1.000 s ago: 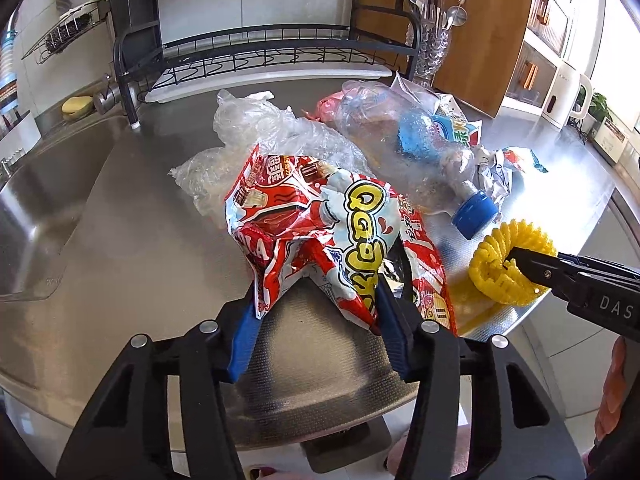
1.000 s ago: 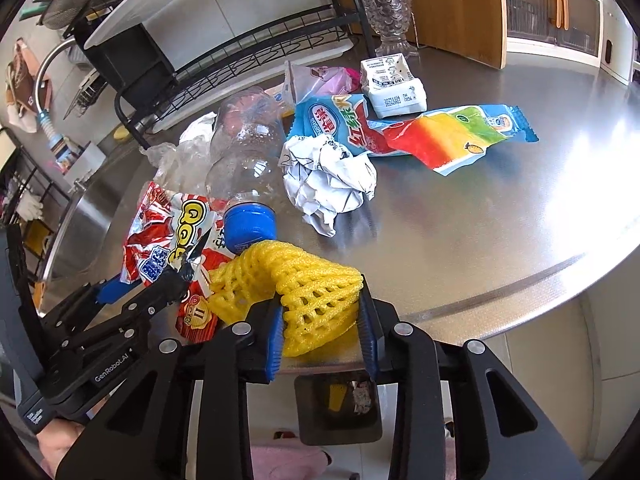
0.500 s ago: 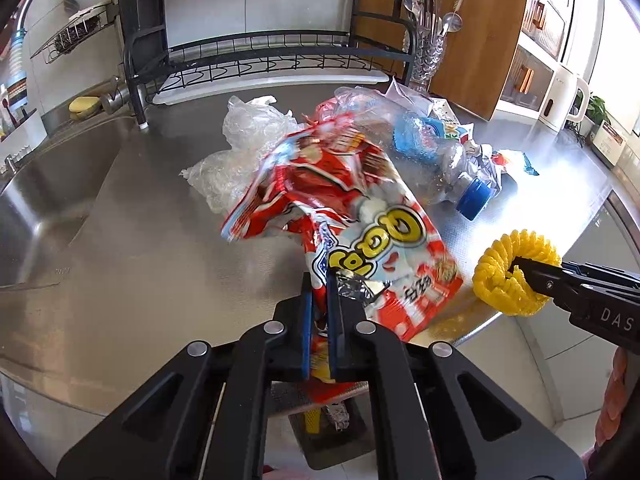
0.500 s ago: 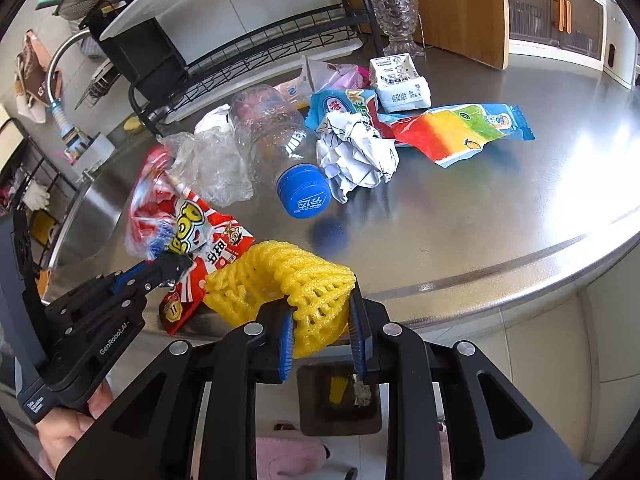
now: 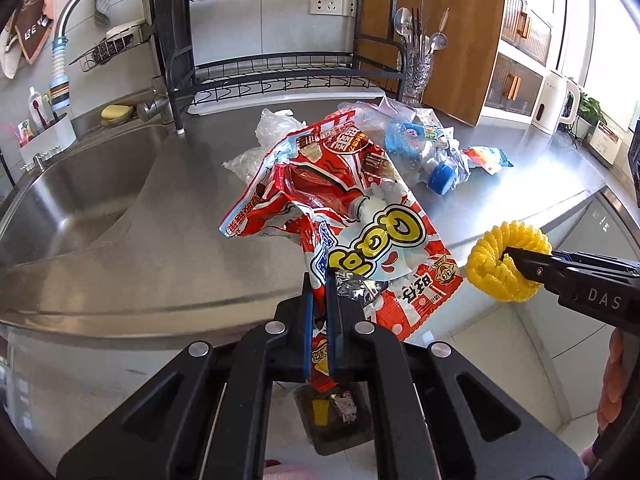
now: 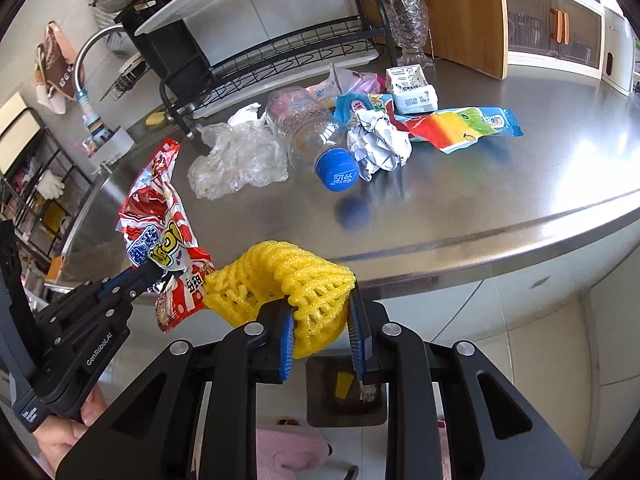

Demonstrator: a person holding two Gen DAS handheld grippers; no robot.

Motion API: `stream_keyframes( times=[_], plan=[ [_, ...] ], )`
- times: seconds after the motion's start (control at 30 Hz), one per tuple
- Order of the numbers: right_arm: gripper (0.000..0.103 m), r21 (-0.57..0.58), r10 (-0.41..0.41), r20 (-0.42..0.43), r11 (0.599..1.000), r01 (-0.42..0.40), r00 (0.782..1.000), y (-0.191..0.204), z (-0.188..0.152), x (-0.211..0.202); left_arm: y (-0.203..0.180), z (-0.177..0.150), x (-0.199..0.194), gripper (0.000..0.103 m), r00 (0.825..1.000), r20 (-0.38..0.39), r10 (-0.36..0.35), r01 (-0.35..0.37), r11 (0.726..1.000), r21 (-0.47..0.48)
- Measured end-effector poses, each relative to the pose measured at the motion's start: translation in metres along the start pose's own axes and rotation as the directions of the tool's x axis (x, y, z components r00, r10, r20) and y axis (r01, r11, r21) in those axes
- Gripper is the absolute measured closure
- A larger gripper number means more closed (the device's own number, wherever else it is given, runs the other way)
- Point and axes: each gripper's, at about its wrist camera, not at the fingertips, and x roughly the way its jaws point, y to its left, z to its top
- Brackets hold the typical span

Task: Collect trash
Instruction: 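Lower both held items over the bin and open both tools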

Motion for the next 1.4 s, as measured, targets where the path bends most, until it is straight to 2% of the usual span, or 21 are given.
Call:
stream_keyframes(
  times=[0.27, 0.5, 0.67, 0.93, 1.07, 1.23, 1.4],
  plan=[
    [0.079, -0.015, -0.003, -0.026, 1.000, 0.003, 1.000, 0.005, -0.050, -0.008, -0.001, -0.065, -0.018, 0.099, 0.998, -0.049, 0.026, -0.026, 1.000, -0.002],
    [0.080, 0.014, -0.017, -0.124, 1.000, 0.019, 0.992, -0.007, -0.100, 0.024, 0.001, -0.130, 0.008, 0.099, 0.987, -0.162, 0.006, -0.014, 0.999, -0.049],
    [0.079, 0.021, -0.043, -0.177, 0.999, 0.048, 0.983, -0.018, -0.131, 0.057, 0.005, -0.169, 0.041, 0.099, 0.970, -0.242, -0.017, -0.006, 0.996, -0.094],
    [0.079, 0.045, -0.058, -0.258, 0.996, 0.072, 0.964, -0.034, -0.173, 0.118, 0.006, -0.212, 0.097, 0.099, 0.938, -0.344, -0.044, -0.008, 0.989, -0.147],
    [0.079, 0.039, -0.083, -0.313, 0.994, 0.100, 0.946, -0.038, -0.191, 0.155, 0.009, -0.231, 0.128, 0.099, 0.920, -0.388, -0.050, -0.021, 0.984, -0.176],
    [0.079, 0.039, -0.125, -0.347, 0.988, 0.147, 0.930, -0.042, -0.204, 0.192, 0.010, -0.251, 0.163, 0.099, 0.897, -0.440, -0.038, -0.040, 0.985, -0.169],
    [0.079, 0.055, -0.128, -0.396, 0.985, 0.162, 0.910, -0.044, -0.211, 0.228, 0.011, -0.267, 0.196, 0.099, 0.868, -0.492, -0.068, -0.034, 0.980, -0.195]
  ],
)
